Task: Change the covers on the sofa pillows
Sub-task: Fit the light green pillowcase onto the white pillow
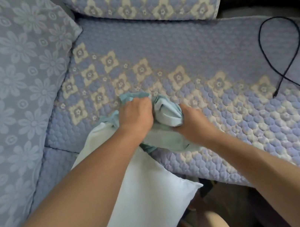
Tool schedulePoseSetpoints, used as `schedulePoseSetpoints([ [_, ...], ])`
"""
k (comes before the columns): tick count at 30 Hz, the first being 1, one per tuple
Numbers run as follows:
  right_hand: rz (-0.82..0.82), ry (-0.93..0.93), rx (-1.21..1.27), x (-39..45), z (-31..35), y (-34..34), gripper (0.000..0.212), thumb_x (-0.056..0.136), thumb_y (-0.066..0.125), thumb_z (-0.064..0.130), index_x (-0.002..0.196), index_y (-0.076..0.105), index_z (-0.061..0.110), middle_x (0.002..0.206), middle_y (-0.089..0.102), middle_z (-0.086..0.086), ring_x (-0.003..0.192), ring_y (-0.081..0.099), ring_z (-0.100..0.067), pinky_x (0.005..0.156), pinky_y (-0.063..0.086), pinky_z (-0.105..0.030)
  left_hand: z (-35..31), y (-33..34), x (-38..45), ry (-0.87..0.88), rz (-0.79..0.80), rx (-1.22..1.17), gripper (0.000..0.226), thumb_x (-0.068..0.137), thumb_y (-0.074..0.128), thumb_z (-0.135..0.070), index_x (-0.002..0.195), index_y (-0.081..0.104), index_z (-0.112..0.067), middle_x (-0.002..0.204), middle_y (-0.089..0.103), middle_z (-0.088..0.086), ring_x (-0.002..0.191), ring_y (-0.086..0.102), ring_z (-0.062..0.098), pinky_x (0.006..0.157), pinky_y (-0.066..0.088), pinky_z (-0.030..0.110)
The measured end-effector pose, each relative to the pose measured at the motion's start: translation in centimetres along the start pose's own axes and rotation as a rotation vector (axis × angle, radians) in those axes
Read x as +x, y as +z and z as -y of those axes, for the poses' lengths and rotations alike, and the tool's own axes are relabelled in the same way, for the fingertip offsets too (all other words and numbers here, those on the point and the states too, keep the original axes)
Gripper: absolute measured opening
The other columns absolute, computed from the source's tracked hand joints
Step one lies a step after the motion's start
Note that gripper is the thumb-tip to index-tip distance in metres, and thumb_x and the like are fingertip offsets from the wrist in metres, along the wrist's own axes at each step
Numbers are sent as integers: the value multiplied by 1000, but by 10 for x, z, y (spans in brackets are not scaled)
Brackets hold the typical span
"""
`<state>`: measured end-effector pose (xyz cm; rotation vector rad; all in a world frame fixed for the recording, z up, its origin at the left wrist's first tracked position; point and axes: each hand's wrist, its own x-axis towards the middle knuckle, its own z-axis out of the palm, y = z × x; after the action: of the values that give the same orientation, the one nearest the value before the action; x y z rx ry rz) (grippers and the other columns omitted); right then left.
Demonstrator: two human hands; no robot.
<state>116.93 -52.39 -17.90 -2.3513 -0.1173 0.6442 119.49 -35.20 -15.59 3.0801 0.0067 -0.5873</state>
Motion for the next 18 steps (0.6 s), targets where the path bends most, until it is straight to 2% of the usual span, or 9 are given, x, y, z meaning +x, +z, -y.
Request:
schedulePoseSetpoints([
  [2, -100, -27, -84, 3, -11, -11, 25, 88, 62, 18, 112, 59, 15, 90, 68, -4, 80, 62, -29, 65, 48, -37, -14, -5, 3, 79, -245, -40, 23, 96, 50, -5, 117, 55, -10, 105, 68, 17, 92, 67, 42, 64, 37, 41],
  [4, -340, -9, -137, 4, -31, -25, 27, 85, 61, 10, 111, 58, 14, 83, 66, -4, 70, 58, -28, 60, 47, -36, -32, -2, 5, 200, -472, -158, 21, 88, 61, 0, 107, 56, -6, 95, 68, 18, 74, 66, 42, 56, 37, 39],
  [6, -494, -54, -244, -6, -60, -29, 28, 78, 68, 4, 101, 54, 9, 75, 61, -6, 61, 54, -28, 53, 46, -36, -50, 22, -2, 391, -545, -215, 22, 82, 69, 0, 100, 57, -7, 88, 64, 15, 72, 63, 35, 59, 43, 38],
  [8, -407, -209, -440, -31, -106, -4, 33, 73, 75, -2, 96, 53, 8, 76, 59, -8, 60, 53, -27, 54, 45, -37, -61, 57, -20, 597, -381, -140, 28, 79, 67, -2, 105, 60, -10, 92, 62, 9, 83, 61, 31, 71, 46, 40],
  [10, -154, -281, -592, -69, -152, 37, 38, 75, 77, 1, 106, 58, 10, 94, 60, -8, 79, 57, -28, 72, 48, -40, -65, 94, -44, 745, -100, 16, 36, 81, 54, -4, 114, 60, -16, 103, 61, 4, 98, 58, 27, 86, 45, 41],
  [12, 30, -276, -621, -107, -180, 70, 32, 80, 73, 15, 110, 62, 16, 104, 59, -4, 96, 55, -28, 89, 45, -41, -62, 128, -66, 782, 90, 72, 36, 83, 50, -5, 115, 61, -19, 108, 62, 3, 105, 56, 27, 93, 42, 42],
  [15, 63, -204, -526, -142, -183, 105, 10, 82, 62, 21, 92, 63, 19, 87, 57, -1, 86, 53, -27, 87, 43, -40, -60, 154, -92, 743, 230, 62, 31, 85, 54, -9, 113, 63, -21, 106, 63, 3, 105, 57, 28, 95, 38, 42],
  [18, 101, -11, -358, -159, -172, 127, 11, 75, 52, 22, 78, 63, 21, 70, 61, 2, 71, 57, -27, 73, 39, -34, -62, 157, -104, 783, 336, 76, 29, 88, 57, -16, 116, 61, -22, 110, 62, 2, 109, 54, 26, 99, 35, 41],
])
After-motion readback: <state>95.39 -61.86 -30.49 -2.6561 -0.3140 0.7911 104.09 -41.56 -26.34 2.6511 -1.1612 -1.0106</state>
